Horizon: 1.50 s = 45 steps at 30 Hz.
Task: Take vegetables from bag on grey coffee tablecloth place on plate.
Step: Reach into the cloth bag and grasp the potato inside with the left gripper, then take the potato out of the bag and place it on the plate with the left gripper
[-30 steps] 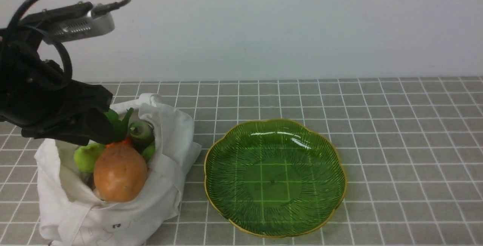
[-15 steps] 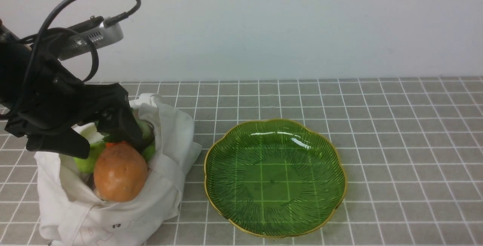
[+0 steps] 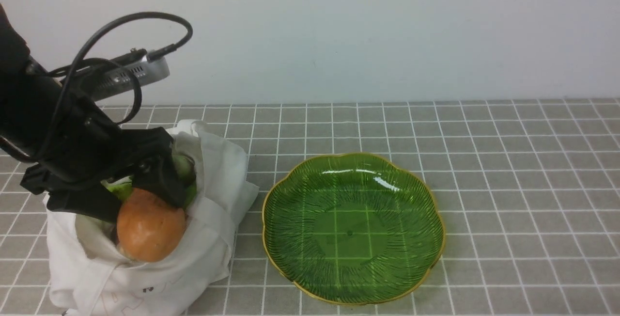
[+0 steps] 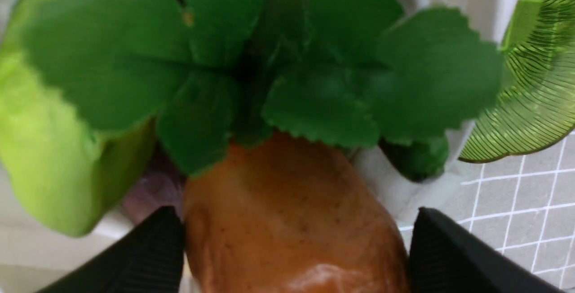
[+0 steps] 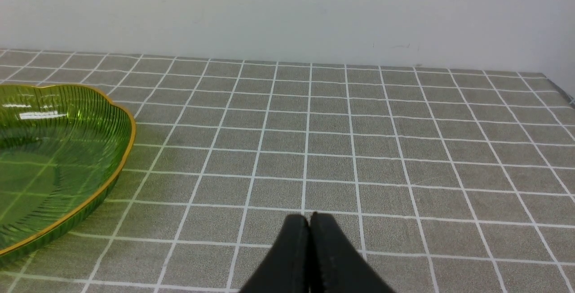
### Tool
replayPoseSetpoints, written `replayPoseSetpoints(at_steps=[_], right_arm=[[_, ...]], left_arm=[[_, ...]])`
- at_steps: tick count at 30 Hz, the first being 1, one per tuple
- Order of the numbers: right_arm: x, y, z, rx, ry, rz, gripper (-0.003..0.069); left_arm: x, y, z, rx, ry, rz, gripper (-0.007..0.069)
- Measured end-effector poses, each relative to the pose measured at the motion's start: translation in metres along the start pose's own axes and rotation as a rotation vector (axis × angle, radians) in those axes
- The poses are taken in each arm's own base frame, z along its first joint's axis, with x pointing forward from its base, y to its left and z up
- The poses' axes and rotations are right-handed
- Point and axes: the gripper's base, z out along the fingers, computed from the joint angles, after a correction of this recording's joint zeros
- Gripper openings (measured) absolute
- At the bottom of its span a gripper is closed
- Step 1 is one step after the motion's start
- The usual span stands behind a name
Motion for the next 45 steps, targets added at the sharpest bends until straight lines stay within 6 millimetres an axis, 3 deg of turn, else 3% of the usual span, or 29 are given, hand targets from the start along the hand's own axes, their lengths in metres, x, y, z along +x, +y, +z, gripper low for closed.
replayPoseSetpoints(at_steps=[3, 9, 15, 20, 23, 24, 26, 30, 33, 40, 45], right_arm=[[0.0, 0.0, 0.0, 0.0, 0.0, 0.0, -0.0015], [0.0, 0.0, 0.0, 0.0, 0.0, 0.0, -0.0015], [0.0, 0.0, 0.0, 0.0, 0.0, 0.0, -0.0015], [0.0, 0.0, 0.0, 0.0, 0.0, 0.0, -0.0015], [0.0, 0.0, 0.0, 0.0, 0.0, 0.0, -0.0015], [0.0, 0.0, 0.0, 0.0, 0.0, 0.0, -0.0015], [0.0, 0.0, 0.0, 0.0, 0.0, 0.0, -0.0015], [0.0, 0.0, 0.0, 0.0, 0.0, 0.0, -0.0015], [0.0, 0.0, 0.0, 0.0, 0.0, -0.001, -0.0015], [0.0, 0.0, 0.0, 0.0, 0.0, -0.001, -0.0015], [0.0, 0.0, 0.0, 0.0, 0.0, -0.001, -0.0015]], left_arm=[[0.0, 0.0, 0.001, 0.0, 0.003, -0.002, 0.0547], [-0.001, 0.0, 0.001, 0.003, 0.005, -0.014, 0.0542], [0.01, -0.011, -0.018, 0.076, -0.055, -0.007, 0.0542], [0.041, -0.039, -0.052, 0.176, -0.155, 0.128, 0.0542], [0.053, -0.056, -0.054, 0.222, -0.146, 0.231, 0.0542], [0.063, -0.077, -0.049, 0.276, -0.121, 0.356, 0.0542], [0.066, -0.088, -0.045, 0.301, -0.132, 0.424, 0.0542], [0.062, -0.119, -0.024, 0.342, -0.201, 0.563, 0.0542], [0.045, -0.141, 0.019, 0.337, -0.227, 0.597, 0.0542], [0.004, -0.145, 0.11, 0.247, -0.174, 0.51, 0.0542], [-0.013, -0.149, 0.139, 0.227, -0.154, 0.512, 0.0542]])
